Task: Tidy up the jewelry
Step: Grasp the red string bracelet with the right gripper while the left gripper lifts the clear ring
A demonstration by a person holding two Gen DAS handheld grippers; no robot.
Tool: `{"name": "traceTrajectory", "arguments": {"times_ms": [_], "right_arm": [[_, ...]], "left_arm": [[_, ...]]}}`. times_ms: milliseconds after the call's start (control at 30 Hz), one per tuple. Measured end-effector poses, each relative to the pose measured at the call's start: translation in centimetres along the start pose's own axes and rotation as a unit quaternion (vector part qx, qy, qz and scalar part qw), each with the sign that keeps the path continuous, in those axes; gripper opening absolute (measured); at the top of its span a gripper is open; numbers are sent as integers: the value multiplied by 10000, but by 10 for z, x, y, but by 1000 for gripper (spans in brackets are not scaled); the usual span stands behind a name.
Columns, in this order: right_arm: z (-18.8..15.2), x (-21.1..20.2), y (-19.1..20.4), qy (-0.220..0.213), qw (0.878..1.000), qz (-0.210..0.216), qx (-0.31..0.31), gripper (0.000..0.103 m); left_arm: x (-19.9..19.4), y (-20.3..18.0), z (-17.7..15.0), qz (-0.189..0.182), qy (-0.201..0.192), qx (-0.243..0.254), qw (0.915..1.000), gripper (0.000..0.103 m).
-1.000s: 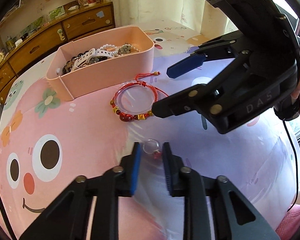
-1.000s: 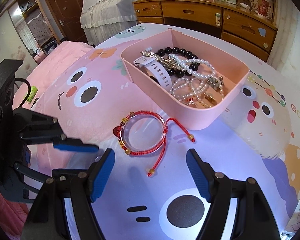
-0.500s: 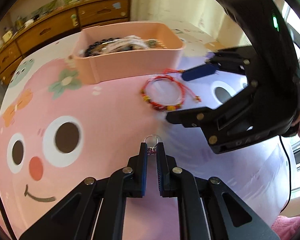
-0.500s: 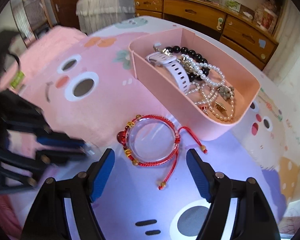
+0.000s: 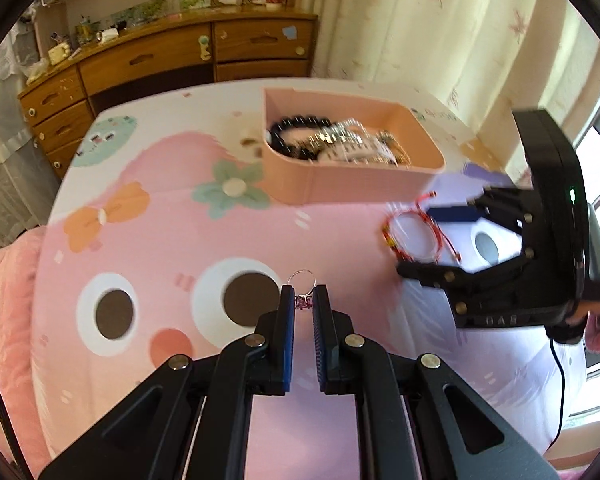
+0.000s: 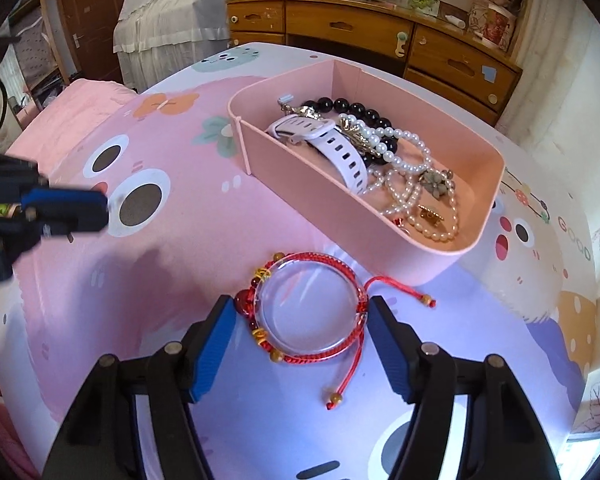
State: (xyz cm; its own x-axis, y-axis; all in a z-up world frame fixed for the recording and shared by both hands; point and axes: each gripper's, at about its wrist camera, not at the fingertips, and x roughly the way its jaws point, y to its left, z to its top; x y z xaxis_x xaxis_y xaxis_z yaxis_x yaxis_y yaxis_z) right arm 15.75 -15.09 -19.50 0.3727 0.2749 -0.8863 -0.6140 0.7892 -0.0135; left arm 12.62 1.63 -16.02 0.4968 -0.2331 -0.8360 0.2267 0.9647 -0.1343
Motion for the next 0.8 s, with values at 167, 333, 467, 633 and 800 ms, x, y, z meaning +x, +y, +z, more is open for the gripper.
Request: {"name": "traceTrajectory", "arguments": {"times_ms": [167, 333, 467, 633, 800], "right_arm": [[-5, -6, 4, 49, 9998, -30, 185, 66], [-9, -16, 2, -70, 9988, 1, 491, 63], [-8, -25, 5, -202, 9981, -54, 574, 63], [-4, -26, 8, -167, 9979, -126, 605, 9], [-1, -32, 8, -208, 9974, 25, 686, 9]], "left_arm": [[-11, 8, 15, -14, -209, -23, 9998, 7], [-20, 7, 28, -96, -378, 61, 9992, 7], [-24, 6, 36, -177, -479, 159, 9986, 7], [-29, 4, 42, -207, -554, 222, 9980, 7], [-31, 6, 50, -203, -584, 273, 9977, 7]]}}
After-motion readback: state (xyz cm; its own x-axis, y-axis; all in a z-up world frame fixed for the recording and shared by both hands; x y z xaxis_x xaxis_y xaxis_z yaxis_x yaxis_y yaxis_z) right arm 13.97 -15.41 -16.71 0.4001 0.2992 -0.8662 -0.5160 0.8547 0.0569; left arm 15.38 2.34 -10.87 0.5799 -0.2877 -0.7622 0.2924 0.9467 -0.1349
